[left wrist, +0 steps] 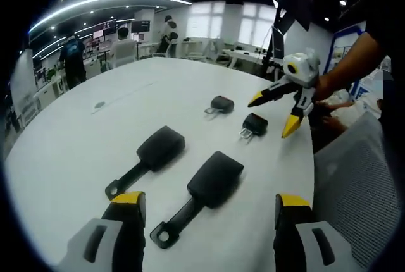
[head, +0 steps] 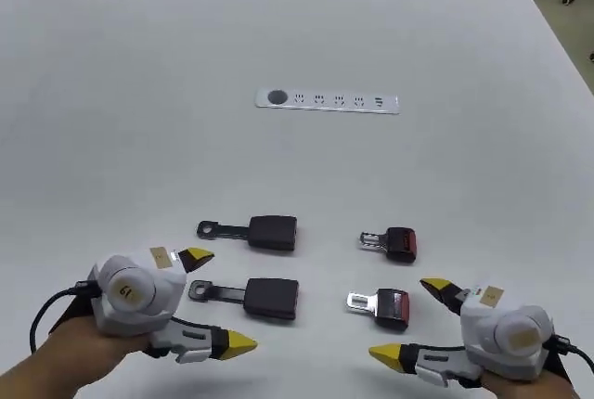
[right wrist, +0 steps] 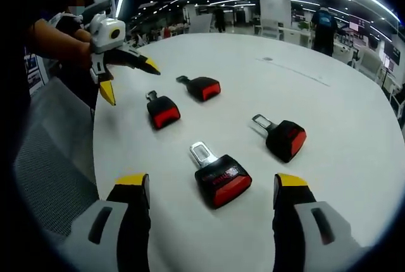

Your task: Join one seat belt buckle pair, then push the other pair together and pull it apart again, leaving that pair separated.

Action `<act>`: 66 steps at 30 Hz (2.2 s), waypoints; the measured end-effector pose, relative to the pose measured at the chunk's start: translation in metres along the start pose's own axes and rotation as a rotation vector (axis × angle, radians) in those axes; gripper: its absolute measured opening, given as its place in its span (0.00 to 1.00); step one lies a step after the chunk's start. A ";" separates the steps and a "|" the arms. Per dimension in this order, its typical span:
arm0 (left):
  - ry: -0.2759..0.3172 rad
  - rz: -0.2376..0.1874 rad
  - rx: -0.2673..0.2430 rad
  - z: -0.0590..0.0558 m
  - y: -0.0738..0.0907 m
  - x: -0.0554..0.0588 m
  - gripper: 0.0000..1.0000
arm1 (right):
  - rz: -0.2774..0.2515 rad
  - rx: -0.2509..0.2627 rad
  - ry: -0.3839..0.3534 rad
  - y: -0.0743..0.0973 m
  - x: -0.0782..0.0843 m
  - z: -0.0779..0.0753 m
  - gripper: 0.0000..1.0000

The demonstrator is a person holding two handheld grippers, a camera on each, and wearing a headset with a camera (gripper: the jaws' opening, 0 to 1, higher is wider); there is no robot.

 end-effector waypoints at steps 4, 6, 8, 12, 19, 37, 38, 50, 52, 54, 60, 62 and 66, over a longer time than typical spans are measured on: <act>-0.037 0.027 0.031 -0.002 -0.007 -0.005 0.83 | 0.007 -0.020 0.018 -0.005 0.001 -0.002 0.80; -0.063 0.044 0.050 -0.002 -0.009 -0.005 0.81 | 0.014 -0.033 0.021 -0.006 0.002 -0.005 0.80; -0.087 0.053 0.067 -0.004 -0.014 -0.009 0.80 | 0.017 -0.055 0.013 -0.007 0.003 -0.009 0.79; -0.102 0.070 0.092 -0.006 -0.024 -0.013 0.78 | 0.041 -0.091 0.028 -0.009 0.005 -0.013 0.79; -0.175 0.101 0.136 -0.008 -0.042 -0.016 0.75 | 0.076 -0.144 0.057 -0.015 0.010 -0.018 0.74; -0.324 0.158 0.203 0.002 -0.063 -0.010 0.40 | 0.108 -0.241 0.221 -0.014 0.010 -0.026 0.41; -0.343 0.158 0.213 0.001 -0.063 -0.010 0.39 | 0.110 -0.235 0.231 -0.015 0.009 -0.028 0.38; -0.346 0.146 0.246 0.005 -0.067 -0.007 0.35 | 0.161 -0.276 0.306 -0.019 0.002 -0.030 0.34; -0.360 0.161 0.248 0.006 -0.068 -0.007 0.35 | 0.171 -0.281 0.309 -0.020 0.001 -0.030 0.33; -0.363 0.168 0.249 0.006 -0.068 -0.008 0.35 | 0.183 -0.284 0.315 -0.020 0.001 -0.030 0.33; -0.370 0.192 0.252 0.008 -0.068 -0.008 0.35 | 0.213 -0.281 0.323 -0.022 0.002 -0.031 0.33; -0.369 0.198 0.251 0.008 -0.067 -0.008 0.35 | 0.218 -0.275 0.322 -0.023 0.003 -0.030 0.33; -0.367 0.209 0.247 0.008 -0.067 -0.009 0.35 | 0.211 -0.273 0.323 -0.028 -0.001 -0.023 0.33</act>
Point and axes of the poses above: the centre of the closed fingertips' face, and the gripper's own axes: y roughly backward along the fingers, z roughly to its left, x roughly out of its underside, the point moved 7 cm from there along y, roughly backward along the fingers, and after that the axes turned 1 degree about y, right-handed, at the moved point
